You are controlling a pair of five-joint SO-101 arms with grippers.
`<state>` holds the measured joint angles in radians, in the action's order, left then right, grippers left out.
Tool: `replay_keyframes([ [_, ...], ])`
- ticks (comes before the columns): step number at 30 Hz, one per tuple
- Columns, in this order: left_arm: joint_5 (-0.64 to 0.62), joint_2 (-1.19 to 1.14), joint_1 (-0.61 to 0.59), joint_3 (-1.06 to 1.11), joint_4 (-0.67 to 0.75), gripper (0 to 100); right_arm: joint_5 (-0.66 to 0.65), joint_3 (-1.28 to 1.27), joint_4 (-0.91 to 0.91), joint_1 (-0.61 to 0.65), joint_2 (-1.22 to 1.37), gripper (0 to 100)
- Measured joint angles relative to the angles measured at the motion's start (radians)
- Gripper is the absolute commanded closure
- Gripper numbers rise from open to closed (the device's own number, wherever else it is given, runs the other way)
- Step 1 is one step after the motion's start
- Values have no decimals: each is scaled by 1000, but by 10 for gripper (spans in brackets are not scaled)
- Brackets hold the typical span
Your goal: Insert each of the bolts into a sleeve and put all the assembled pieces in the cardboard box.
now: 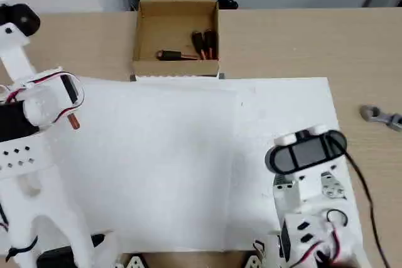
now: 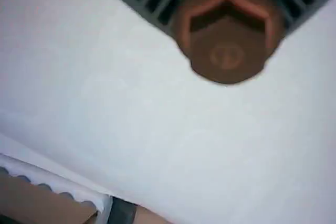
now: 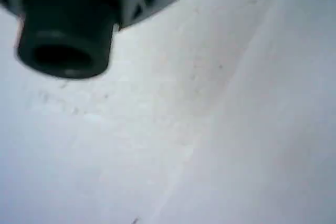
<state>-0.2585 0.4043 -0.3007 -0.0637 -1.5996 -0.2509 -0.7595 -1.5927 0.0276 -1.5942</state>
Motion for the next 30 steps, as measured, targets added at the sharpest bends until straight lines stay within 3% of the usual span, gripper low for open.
replay_keyframes([
  [6, 0, 0, 0, 0, 18, 994, -3, -210, 180, -5, -20, 994],
  [12, 0, 0, 31, 0, 104, 994, 14, -460, 493, 17, -32, 995],
  [18, 0, 2, 166, 54, 238, 994, 249, -758, 888, 226, -29, 995],
  [21, 0, 0, 209, 107, 330, 994, 292, -810, 1054, 334, -29, 995],
  [30, 0, 0, 347, 252, 517, 994, 302, -815, 1146, 517, -29, 995],
])
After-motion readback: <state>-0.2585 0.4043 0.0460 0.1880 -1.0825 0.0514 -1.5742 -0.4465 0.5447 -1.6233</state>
